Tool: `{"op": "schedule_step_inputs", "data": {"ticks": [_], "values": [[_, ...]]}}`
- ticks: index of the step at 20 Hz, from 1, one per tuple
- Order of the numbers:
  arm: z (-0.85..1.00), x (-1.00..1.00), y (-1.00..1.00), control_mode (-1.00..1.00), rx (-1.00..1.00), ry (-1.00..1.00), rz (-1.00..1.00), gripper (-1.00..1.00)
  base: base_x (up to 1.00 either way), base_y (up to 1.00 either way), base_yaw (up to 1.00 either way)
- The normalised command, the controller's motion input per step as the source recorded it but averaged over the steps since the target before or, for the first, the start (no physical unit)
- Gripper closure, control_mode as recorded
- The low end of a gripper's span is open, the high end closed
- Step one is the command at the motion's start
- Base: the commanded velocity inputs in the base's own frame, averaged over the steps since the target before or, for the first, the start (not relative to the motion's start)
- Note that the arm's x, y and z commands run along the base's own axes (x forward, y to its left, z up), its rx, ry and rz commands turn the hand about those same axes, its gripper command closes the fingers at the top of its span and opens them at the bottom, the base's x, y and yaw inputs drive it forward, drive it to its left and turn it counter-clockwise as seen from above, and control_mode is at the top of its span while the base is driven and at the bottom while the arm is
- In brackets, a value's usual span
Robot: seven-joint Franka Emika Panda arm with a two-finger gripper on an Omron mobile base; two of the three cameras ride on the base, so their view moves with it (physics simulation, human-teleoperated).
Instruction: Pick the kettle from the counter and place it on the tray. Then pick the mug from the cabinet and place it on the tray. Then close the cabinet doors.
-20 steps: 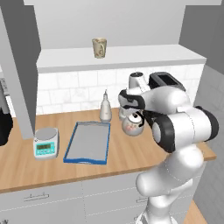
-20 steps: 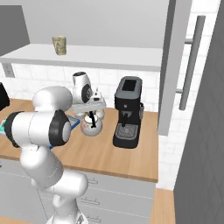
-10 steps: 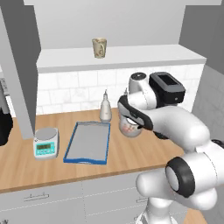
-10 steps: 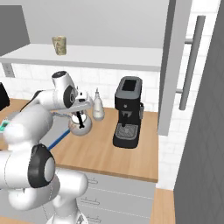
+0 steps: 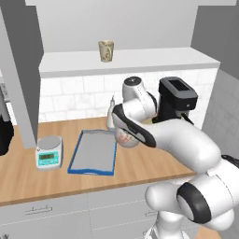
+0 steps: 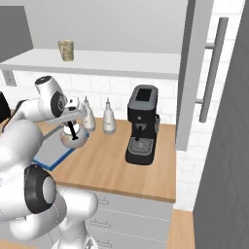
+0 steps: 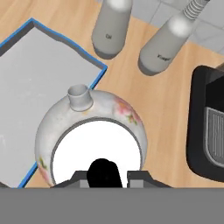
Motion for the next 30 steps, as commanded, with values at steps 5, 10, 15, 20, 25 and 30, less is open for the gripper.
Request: {"op": "schedule_step_inputs", "data": {"ticks": [5, 10, 15, 20, 25, 30], "values": [[0.0, 0.06, 0.72, -1.0, -0.01, 0.0, 0.0, 1.0, 0.0, 0.0, 0.0], [-0.12, 0.29, 0.55, -1.0, 0.0, 0.0, 0.0, 1.0, 0.0, 0.0, 0.0], [-0.29, 0.32, 0.56, -1.0, -0.01, 0.0, 0.0, 1.0, 0.0, 0.0, 0.0], [-0.34, 0.23, 0.27, -1.0, 0.0, 0.0, 0.0, 1.0, 0.0, 0.0, 0.0], [-0.19, 0.13, 0.06, -1.0, 0.0, 0.0, 0.0, -1.0, 0.0, 0.0, 0.0], [-0.07, 0.0, 0.0, -1.0, 0.0, -0.01, 0.0, -1.0, 0.0, 0.0, 0.0]]}}
